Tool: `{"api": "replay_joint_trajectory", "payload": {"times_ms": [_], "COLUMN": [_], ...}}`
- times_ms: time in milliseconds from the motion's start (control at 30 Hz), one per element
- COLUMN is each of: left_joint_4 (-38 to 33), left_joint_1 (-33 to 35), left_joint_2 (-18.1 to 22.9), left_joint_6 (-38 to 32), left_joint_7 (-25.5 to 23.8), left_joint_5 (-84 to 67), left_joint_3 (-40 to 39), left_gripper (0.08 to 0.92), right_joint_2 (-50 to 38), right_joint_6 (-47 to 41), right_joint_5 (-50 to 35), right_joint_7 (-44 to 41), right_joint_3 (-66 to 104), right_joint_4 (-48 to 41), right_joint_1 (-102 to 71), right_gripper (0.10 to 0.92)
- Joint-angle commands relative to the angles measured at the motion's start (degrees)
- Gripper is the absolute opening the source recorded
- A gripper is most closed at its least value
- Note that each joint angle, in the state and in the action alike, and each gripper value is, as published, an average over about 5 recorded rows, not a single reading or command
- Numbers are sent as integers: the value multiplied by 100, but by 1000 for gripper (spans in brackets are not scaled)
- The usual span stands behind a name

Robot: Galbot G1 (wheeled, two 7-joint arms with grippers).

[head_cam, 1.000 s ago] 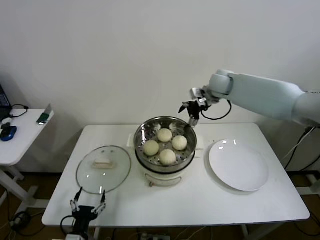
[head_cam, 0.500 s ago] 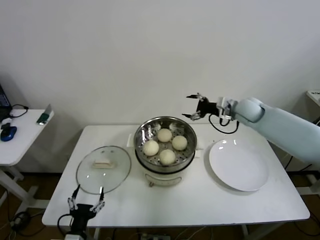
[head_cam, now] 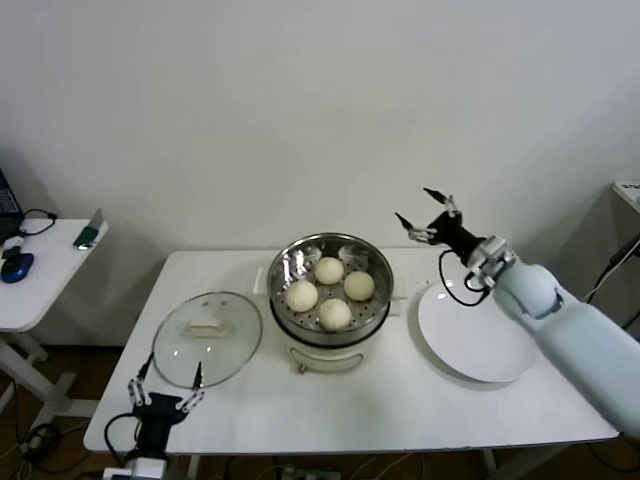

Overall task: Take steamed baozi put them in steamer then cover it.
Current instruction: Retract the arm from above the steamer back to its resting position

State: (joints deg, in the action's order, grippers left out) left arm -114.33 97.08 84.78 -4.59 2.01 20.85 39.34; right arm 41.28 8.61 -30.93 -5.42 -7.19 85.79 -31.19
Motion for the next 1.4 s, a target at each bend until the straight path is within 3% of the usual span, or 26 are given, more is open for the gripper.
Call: {"api": "replay_joint_trajectory", "payload": {"times_ms": [33, 300, 567, 967, 1400], "left_joint_4": [-94, 556, 1880, 3351, 3993], "left_joint_1": [-276, -738, -1735, -2849, -3409], "left_joint_2": [-130, -180, -108, -236, -319], "left_joint_6": [214, 226, 80, -84, 26], "left_joint_7": [-143, 260, 729, 818, 980], "left_joint_5": [3820, 5884, 7292, 7488, 7434], "left_joint_3": [64, -276, -309, -79, -118], "left_gripper": [823, 823, 823, 823, 823], "right_joint_2": [887, 1346, 1476, 1507, 1671], "right_joint_6": [-358, -504, -489, -470, -414], "right_joint_5": [517, 610, 746, 851, 1101], "right_joint_7": [641, 154, -30, -77, -99], "right_joint_3": [3684, 4365, 4548, 4456, 4264], "right_joint_4": [966, 1314, 1228, 878, 701], "right_joint_1": [-3547, -4340, -4509, -4346, -4176], "right_gripper": [823, 823, 823, 823, 823]}}
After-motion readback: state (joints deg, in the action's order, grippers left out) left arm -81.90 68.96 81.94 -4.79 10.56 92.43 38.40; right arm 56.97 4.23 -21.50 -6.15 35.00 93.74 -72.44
